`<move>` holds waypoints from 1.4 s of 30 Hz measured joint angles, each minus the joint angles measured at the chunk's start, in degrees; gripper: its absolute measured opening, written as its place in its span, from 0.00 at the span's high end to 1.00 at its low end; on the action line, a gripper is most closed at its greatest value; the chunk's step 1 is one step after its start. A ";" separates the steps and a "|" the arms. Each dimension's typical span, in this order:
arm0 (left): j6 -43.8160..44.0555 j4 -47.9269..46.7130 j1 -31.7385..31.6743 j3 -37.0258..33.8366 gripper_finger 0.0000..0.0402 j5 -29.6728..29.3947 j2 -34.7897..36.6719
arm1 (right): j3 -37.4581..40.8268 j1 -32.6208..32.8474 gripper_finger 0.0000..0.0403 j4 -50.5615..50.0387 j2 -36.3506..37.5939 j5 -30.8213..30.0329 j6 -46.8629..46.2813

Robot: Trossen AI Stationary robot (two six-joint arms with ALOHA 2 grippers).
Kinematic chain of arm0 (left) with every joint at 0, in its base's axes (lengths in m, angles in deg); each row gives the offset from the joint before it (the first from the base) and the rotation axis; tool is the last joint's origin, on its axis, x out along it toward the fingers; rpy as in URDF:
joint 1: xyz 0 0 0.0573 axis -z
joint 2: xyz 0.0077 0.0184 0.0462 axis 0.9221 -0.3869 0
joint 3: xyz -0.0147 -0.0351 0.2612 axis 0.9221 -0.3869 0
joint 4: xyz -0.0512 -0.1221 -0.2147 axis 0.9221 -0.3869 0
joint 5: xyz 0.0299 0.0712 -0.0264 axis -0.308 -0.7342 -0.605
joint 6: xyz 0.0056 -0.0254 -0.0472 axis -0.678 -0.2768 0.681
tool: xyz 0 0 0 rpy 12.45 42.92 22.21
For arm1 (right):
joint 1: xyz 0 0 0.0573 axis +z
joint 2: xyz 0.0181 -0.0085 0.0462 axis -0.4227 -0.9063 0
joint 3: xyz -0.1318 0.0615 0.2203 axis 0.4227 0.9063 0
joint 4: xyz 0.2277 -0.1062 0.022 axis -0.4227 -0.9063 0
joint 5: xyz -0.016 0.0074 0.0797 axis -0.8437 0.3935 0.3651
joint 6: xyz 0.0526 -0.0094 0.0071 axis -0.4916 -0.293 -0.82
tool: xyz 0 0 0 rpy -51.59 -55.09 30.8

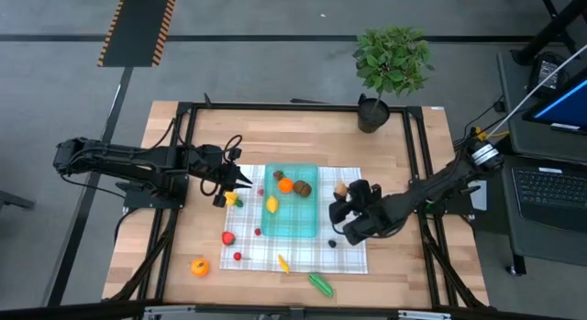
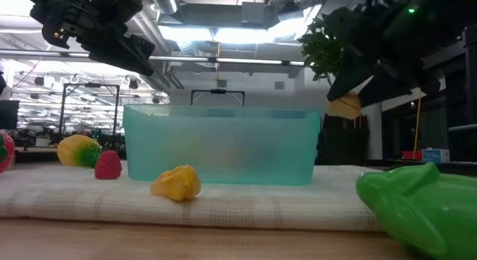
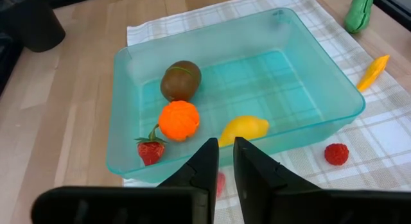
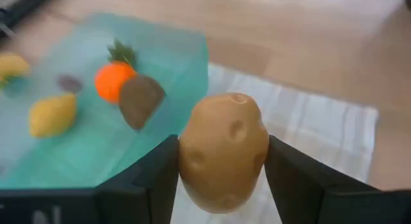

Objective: Pick and placing Produce into tupperware
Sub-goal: Put the brown potato into the blue bin

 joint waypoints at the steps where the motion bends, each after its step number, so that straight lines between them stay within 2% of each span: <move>1: 0.02 0.00 0.00 0.00 0.91 0.00 0.00 | 1.14 0.21 0.50 1.33 0.85 -1.42 1.61; 4: 0.06 0.06 0.00 0.00 0.93 0.00 0.00 | 4.96 0.37 0.50 7.48 3.56 -4.14 6.31; 9: 0.49 0.47 0.00 0.00 0.96 -0.02 0.00 | 12.48 0.17 0.50 21.15 7.36 -4.75 15.13; 13: 0.54 0.48 0.00 0.00 0.99 -0.02 0.00 | 18.71 0.15 0.50 37.84 9.04 -4.43 27.63; 17: 2.04 0.59 -0.02 0.00 1.00 -0.02 0.00 | 23.80 0.00 0.50 56.81 9.98 -2.10 46.21; 21: 2.11 0.70 0.00 0.00 0.97 -0.02 0.00 | 27.17 -1.68 0.50 71.14 10.49 3.34 62.41; 24: 2.17 1.03 -0.01 0.00 0.95 -0.02 0.00 | 29.41 -3.72 0.50 78.09 10.47 9.09 69.86; 30: 3.48 1.51 0.00 0.00 0.92 -0.02 0.00 | 33.66 -8.14 0.50 90.78 10.45 20.26 78.10; 35: 3.54 1.51 -0.02 0.00 0.90 -0.02 0.00 | 35.54 -10.72 0.50 98.65 10.45 33.01 84.33; 42: 3.61 1.51 0.00 0.00 0.88 -0.02 0.00 | 35.56 -13.62 0.50 99.46 10.43 36.49 85.51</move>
